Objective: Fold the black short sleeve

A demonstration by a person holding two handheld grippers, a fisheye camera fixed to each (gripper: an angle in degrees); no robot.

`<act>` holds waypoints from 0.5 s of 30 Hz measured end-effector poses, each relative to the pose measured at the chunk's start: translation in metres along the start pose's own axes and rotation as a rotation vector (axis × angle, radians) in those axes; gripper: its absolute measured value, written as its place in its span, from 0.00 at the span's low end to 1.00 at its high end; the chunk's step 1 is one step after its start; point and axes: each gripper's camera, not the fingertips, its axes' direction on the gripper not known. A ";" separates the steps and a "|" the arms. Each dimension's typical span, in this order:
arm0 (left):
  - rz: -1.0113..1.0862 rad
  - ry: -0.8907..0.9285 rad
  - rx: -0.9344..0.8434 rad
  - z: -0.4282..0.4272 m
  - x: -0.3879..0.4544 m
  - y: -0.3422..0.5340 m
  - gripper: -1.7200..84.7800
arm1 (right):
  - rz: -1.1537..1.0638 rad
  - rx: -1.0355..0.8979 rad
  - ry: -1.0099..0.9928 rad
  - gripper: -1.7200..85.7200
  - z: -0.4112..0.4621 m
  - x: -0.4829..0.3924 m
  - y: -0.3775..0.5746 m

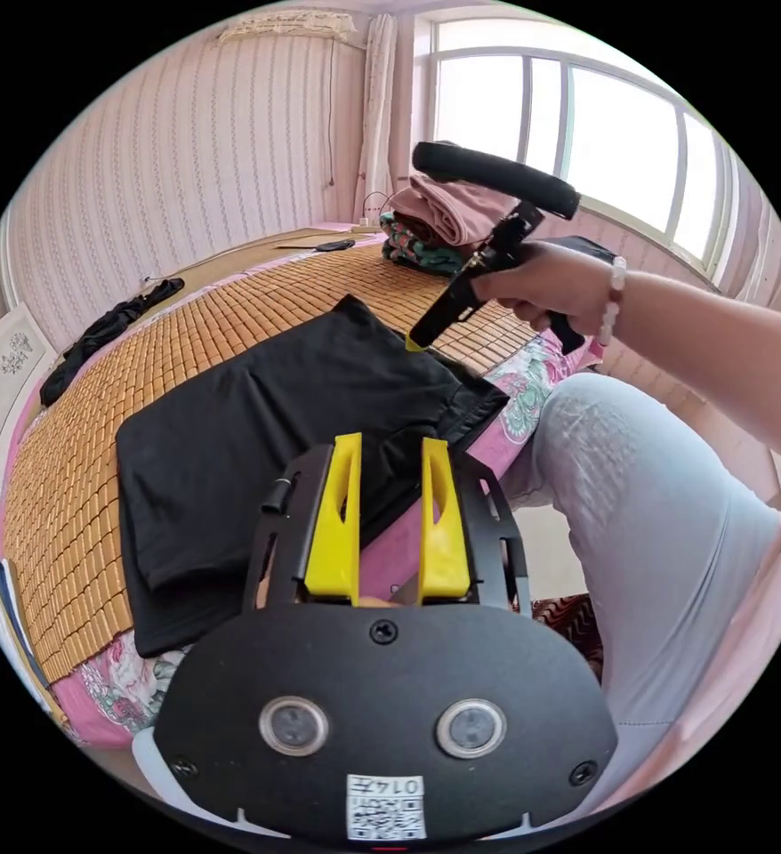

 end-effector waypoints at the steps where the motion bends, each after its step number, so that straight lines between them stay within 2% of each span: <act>1: 0.021 0.009 0.007 0.002 0.007 -0.003 0.14 | 0.028 -0.018 -0.025 0.09 0.002 0.009 0.010; 6: 0.113 0.031 0.004 0.017 0.034 -0.020 0.17 | 0.214 -0.052 -0.234 0.11 0.015 0.071 0.072; 10: 0.194 0.070 -0.057 0.045 0.053 -0.034 0.19 | 0.202 -0.089 -0.280 0.08 0.030 0.086 0.078; 12: 0.218 0.067 -0.072 0.057 0.060 -0.038 0.20 | 0.169 -0.112 -0.298 0.03 0.033 0.093 0.081; 15: 0.251 0.082 -0.086 0.072 0.068 -0.049 0.20 | 0.154 -0.030 -0.363 0.02 0.020 0.110 0.089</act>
